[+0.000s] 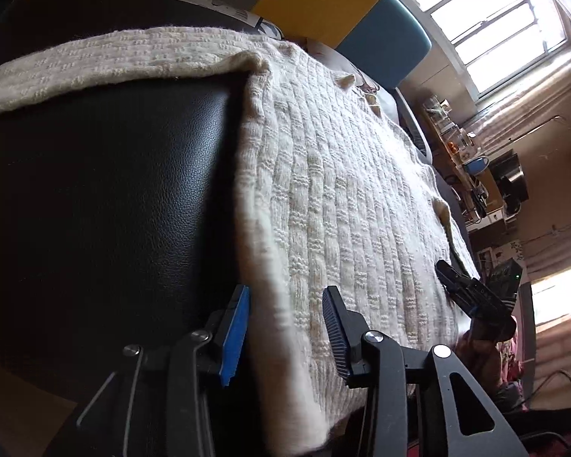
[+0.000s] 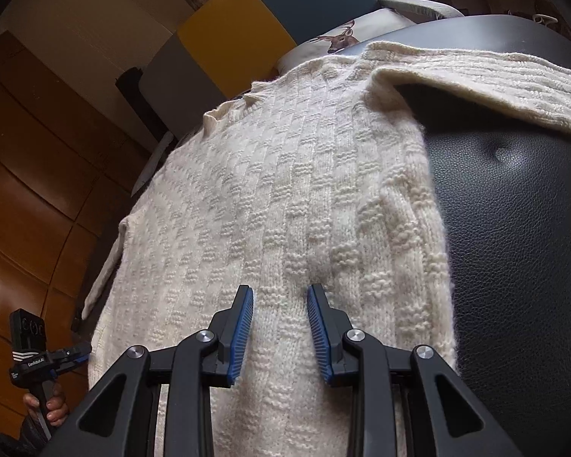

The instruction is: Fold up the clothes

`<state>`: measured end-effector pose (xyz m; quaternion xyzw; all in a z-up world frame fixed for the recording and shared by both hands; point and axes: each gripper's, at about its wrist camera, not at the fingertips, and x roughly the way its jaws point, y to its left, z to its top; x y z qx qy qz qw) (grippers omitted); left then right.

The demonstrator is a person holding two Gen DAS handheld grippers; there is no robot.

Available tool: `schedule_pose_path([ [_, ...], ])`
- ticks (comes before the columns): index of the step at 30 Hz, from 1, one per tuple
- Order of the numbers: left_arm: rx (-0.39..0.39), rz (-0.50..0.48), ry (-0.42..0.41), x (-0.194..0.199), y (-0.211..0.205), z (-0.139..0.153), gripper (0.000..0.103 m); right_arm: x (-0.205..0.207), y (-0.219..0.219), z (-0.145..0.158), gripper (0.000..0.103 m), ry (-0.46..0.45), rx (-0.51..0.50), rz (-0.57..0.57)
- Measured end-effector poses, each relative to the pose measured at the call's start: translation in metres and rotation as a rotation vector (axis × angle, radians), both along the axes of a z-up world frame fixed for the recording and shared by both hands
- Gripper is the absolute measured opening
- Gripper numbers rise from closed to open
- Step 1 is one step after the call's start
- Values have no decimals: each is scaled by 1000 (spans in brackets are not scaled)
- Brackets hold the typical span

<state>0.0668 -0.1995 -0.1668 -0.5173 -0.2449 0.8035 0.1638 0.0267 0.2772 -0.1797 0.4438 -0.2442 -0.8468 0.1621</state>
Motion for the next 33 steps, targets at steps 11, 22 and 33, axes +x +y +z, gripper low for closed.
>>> schedule_pose_path([
  [11,-28,44,39,-3,7,17,9,-5,-15,6,31,-10,135,48],
  [22,-390,-37,-60,-2,21,-7,8,3,-35,5,32,82,353,130],
  [33,-169,-25,91,-1,33,47,12,-1,-33,22,32,11,312,72],
])
